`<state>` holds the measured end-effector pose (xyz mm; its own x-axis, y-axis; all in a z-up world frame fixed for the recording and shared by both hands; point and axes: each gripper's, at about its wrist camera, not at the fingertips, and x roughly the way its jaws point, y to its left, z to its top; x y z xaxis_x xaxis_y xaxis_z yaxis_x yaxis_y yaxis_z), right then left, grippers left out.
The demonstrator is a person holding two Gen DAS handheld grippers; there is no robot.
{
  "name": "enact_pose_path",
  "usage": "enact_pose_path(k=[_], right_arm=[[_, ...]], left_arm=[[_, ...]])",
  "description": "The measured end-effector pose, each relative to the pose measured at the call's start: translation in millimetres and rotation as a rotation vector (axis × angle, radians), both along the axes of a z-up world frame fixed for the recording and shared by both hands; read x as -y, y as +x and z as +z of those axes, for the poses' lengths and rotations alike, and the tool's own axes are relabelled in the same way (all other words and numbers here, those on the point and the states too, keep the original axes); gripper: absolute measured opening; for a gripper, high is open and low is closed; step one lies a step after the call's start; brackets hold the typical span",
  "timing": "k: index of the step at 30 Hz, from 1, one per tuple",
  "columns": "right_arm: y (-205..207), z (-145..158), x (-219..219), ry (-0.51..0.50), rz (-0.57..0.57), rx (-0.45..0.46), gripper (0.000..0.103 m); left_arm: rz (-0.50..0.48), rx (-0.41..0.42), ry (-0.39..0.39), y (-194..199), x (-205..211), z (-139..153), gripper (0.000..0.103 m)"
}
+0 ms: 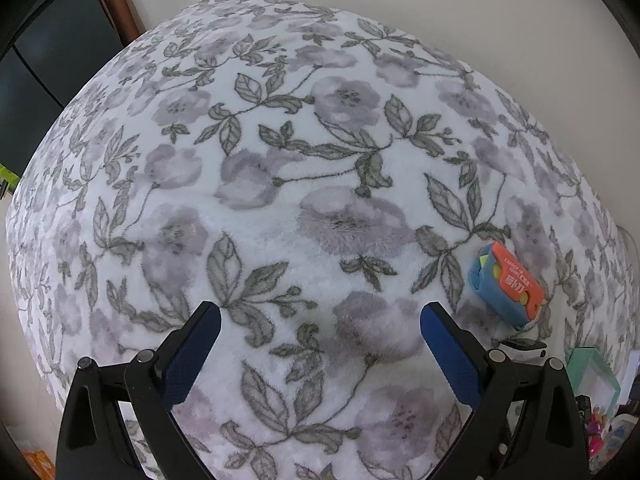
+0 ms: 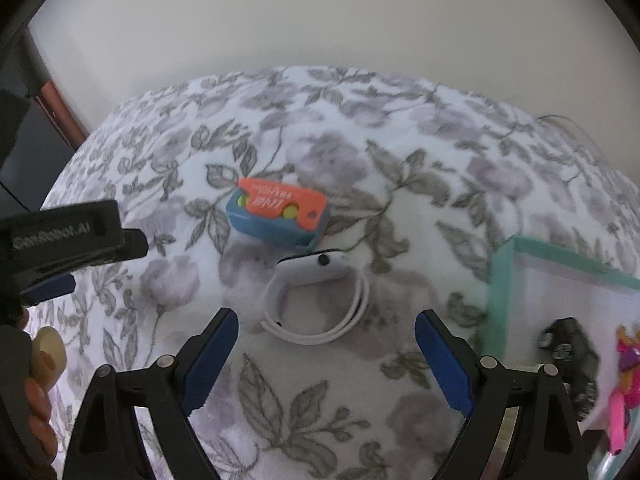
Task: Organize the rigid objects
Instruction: 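Move both tools back toward the white watch band and carrot knife toy, then grasp the white watch band with right tool while left tool grasps carrot knife toy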
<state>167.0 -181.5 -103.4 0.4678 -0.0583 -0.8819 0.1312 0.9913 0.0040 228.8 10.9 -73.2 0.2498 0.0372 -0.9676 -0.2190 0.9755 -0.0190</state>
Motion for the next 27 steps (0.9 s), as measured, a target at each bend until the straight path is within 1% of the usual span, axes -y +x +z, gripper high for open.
enact_pose_path(k=[5, 9, 10, 11, 13, 14, 16, 18, 27], right_arm=[[8, -9, -1, -0.003, -0.007, -0.005, 0.092], [13, -12, -3, -0.024, -0.010, -0.005, 0.091], [13, -12, -3, -0.030, -0.011, -0.004, 0.089], [13, -12, -4, -0.044, -0.011, -0.002, 0.083], [16, -11, -3, -0.054, -0.014, 0.002, 0.077], [16, -10, -2, -0.054, -0.016, 0.004, 0.073], [16, -9, 0, -0.043, -0.019, 0.012, 0.069], [16, -7, 1, -0.032, -0.013, 0.018, 0.060], [12, -2, 9, 0.002, -0.016, 0.033, 0.058]], left_arm=[[-0.028, -0.002, 0.003, 2, 7, -5, 0.100], [-0.042, -0.003, 0.001, 3, 11, -8, 0.100], [-0.046, -0.004, 0.001, 3, 12, -8, 0.100], [-0.048, -0.005, 0.002, 3, 13, -9, 0.100], [-0.050, -0.005, 0.000, 2, 15, -10, 0.100], [-0.053, -0.003, -0.004, 2, 16, -10, 0.100], [-0.059, 0.000, -0.012, 1, 18, -10, 0.100], [-0.063, 0.001, -0.019, 1, 20, -10, 0.100], [-0.103, 0.048, -0.075, 2, 43, -5, 0.100]])
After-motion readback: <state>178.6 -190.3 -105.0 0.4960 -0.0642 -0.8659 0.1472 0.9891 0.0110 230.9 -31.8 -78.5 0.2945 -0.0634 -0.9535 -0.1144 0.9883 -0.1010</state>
